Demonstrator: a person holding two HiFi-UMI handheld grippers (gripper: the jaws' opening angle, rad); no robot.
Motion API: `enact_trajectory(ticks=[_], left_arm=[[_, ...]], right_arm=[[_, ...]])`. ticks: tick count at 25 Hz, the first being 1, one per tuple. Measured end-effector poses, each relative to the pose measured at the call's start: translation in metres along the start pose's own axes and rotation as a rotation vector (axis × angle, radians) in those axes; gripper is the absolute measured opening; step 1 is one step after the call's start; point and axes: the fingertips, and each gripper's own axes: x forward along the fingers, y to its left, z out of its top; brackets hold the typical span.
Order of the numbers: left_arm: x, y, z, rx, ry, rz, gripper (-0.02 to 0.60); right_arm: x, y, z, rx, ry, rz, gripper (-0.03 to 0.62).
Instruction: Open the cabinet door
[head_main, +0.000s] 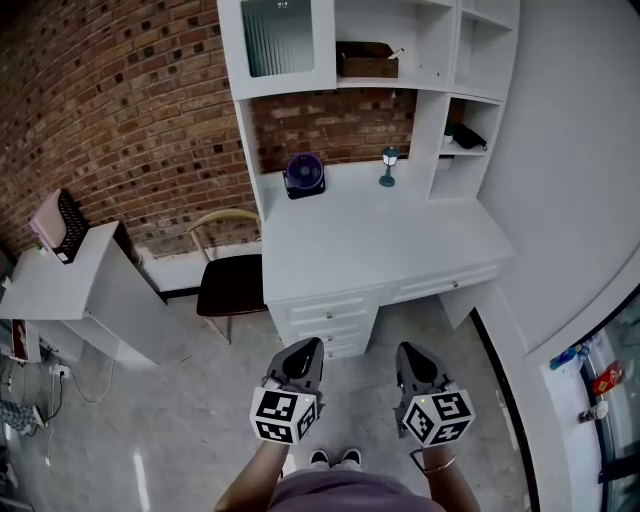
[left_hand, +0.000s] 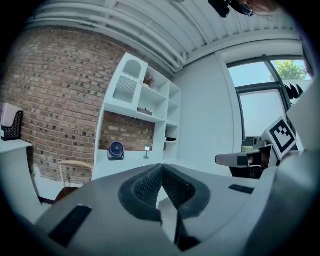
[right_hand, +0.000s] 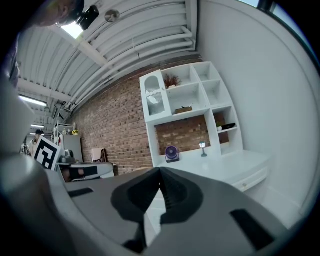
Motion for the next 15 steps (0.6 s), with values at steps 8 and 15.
enact_trajectory(ticks=[8,15], left_arm=[[0.01,-0.015,0.005,0.011,-0.01,-0.008,0.007],[0.011,-0.028,0.001,-0.008,-0.005,0.015,0.087]], right_arm=[[-0.006,-0.018,0.009,0.0,-0.035,-0.013,0.039],[-0.013,-0.021,0.008,0.006,-0.028,0.029,0.079]])
